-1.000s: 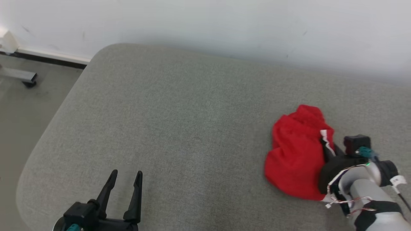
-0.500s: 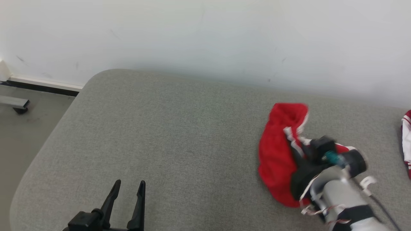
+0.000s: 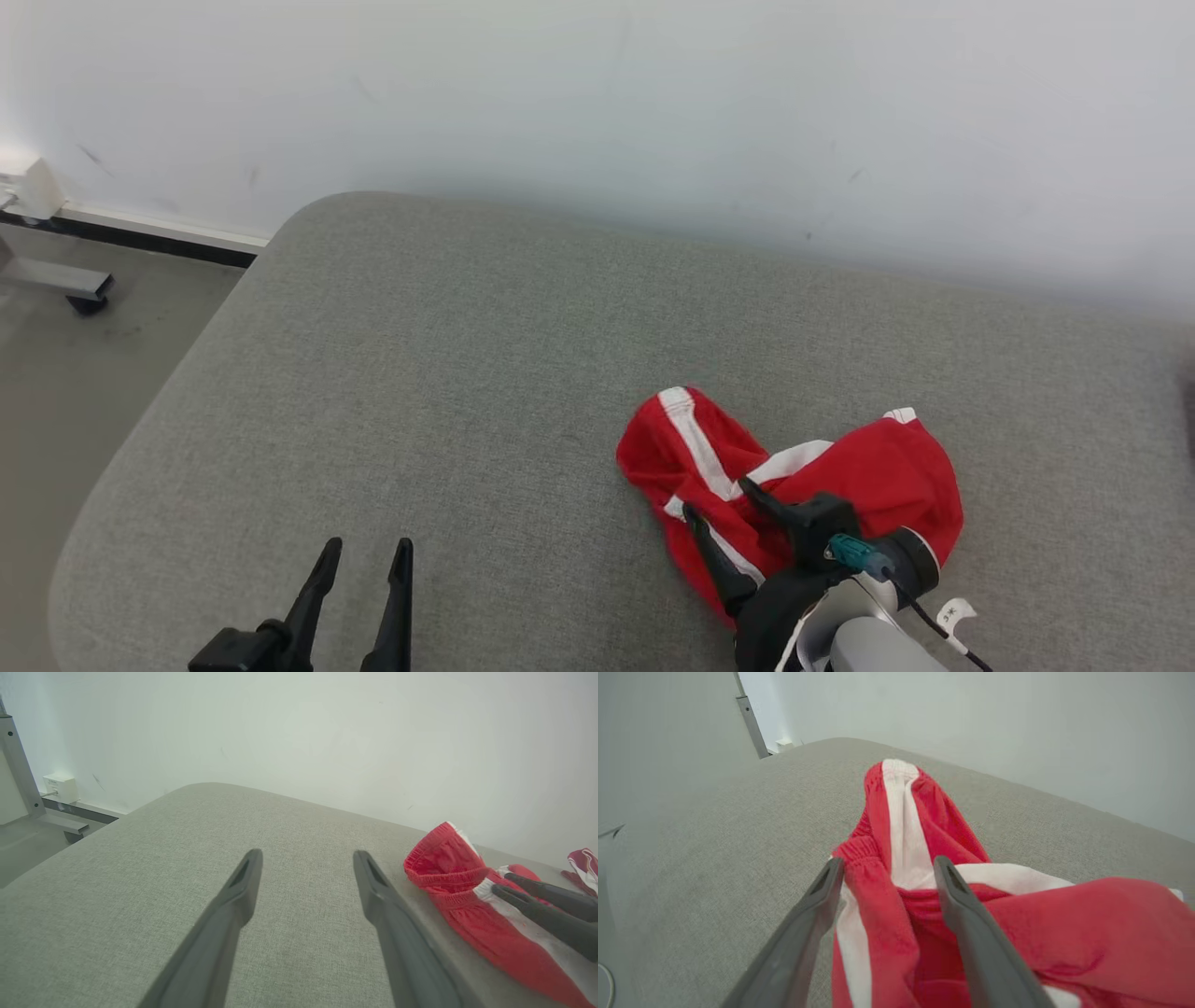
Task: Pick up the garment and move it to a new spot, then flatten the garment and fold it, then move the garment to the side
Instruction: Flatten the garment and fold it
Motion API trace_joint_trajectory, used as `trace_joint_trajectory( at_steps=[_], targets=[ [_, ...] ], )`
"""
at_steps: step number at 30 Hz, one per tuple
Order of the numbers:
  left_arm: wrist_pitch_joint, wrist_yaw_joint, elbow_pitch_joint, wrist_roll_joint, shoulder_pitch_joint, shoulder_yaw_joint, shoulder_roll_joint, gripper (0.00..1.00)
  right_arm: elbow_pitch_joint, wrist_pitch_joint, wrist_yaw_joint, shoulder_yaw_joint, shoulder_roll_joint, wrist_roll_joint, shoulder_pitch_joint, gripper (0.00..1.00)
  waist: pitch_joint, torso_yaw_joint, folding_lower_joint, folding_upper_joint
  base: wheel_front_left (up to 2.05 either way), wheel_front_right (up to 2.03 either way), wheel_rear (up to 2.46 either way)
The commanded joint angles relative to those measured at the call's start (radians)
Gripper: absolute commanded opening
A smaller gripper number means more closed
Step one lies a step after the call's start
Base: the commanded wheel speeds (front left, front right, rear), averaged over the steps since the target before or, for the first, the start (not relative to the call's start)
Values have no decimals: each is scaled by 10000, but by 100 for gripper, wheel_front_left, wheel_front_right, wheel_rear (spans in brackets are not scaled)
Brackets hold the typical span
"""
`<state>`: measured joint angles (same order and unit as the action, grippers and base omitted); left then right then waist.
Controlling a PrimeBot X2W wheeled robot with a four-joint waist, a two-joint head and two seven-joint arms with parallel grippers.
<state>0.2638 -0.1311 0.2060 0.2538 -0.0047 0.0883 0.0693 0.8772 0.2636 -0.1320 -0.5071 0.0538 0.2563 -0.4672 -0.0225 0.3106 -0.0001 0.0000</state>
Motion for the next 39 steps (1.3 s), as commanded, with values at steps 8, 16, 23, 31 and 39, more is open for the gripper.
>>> trace_joint_trajectory(
  at_steps=[8, 16, 23, 31, 39],
  targets=[
    [6, 15, -74, -100, 166, -209, -14, 100, -1618, 7, 29, 1106, 510, 326, 862, 100, -262, -716, 1, 0, 0, 0, 0],
    [6, 16, -233, -250, 369, -460, -14, 100, -3593, 5, 29, 3038, 1101, -42, 2849, 100, -472, -1325, 1, 0, 0, 0, 0],
    [6, 16, -329, -344, 526, -642, 54, 100, -4822, 7, 29, 4012, 967, -430, 4422, 100, -571, -1601, 1, 0, 0, 0, 0],
    [6, 16, -289, -383, 412, -521, 101, 100, -5106, -107, 29, 2916, 793, -436, 4290, 100, -632, -1380, 1, 0, 0, 0, 0],
    [6, 16, -268, -344, 408, -326, 118, 100, -4387, -519, 29, 1482, 690, -107, 3651, 100, -605, -827, 1, 0, 0, 0, 0]
  ],
)
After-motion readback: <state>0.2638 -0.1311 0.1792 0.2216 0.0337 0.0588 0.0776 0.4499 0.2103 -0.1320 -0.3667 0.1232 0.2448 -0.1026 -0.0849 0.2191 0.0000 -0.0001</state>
